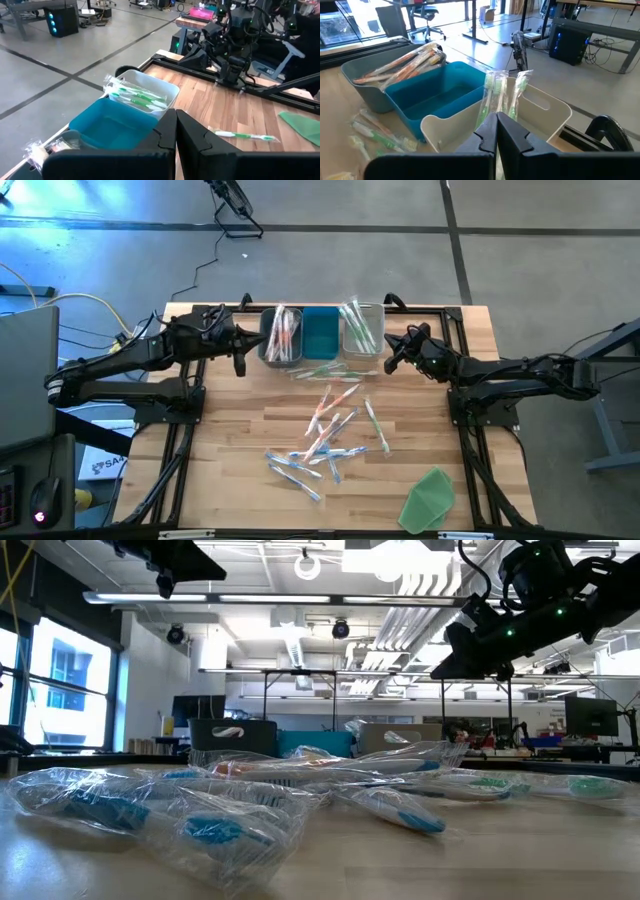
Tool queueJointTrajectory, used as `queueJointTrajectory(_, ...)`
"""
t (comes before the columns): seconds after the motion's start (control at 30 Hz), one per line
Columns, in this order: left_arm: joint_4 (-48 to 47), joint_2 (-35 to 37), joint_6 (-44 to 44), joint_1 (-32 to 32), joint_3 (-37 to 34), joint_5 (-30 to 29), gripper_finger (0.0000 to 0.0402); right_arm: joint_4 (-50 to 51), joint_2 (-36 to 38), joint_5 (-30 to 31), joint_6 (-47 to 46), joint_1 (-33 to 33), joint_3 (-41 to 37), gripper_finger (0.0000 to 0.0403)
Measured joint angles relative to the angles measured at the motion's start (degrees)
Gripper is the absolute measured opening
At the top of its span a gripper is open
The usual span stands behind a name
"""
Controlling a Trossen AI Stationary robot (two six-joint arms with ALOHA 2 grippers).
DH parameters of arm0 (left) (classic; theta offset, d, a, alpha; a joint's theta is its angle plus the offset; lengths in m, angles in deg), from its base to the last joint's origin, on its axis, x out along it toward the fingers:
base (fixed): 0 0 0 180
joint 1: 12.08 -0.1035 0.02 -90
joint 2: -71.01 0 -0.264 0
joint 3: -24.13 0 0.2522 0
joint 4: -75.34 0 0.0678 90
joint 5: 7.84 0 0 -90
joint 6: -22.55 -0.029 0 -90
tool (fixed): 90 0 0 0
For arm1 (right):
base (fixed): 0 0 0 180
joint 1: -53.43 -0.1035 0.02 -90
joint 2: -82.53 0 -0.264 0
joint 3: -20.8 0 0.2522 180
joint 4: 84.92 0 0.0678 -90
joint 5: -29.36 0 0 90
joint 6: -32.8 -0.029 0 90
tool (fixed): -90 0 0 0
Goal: Pick & Place Toothbrushes
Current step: Put the blue toothbrush into the blue bin
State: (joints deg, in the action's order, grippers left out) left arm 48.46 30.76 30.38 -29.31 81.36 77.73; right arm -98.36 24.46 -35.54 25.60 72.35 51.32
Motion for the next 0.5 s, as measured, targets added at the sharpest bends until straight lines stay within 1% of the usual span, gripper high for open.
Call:
queueJointTrajectory(0.13,-0.4,0.7,-1.8,0.0,0.0,-0.6,0.0,2.0,0.0,-3.1,-0.1,-0.2,1.3,0.0002)
queueJointTrajectory(0.2,-0.8,2.1,-3.3,0.0,0.0,-0.6,0.0,6.5,0.0,-4.5,-0.1,-0.8,4.3,0.0002)
queueJointTrajectory(0.33,-2.6,5.6,-5.0,0.0,0.0,-1.6,0.0,19.4,-0.3,-4.5,0.5,-2.6,11.8,0.0002)
queueJointTrajectory(0.5,-10.4,9.8,-3.6,0.0,0.0,-4.3,0.0,26.8,-0.4,-5.6,-0.1,-4.8,17.7,0.0002)
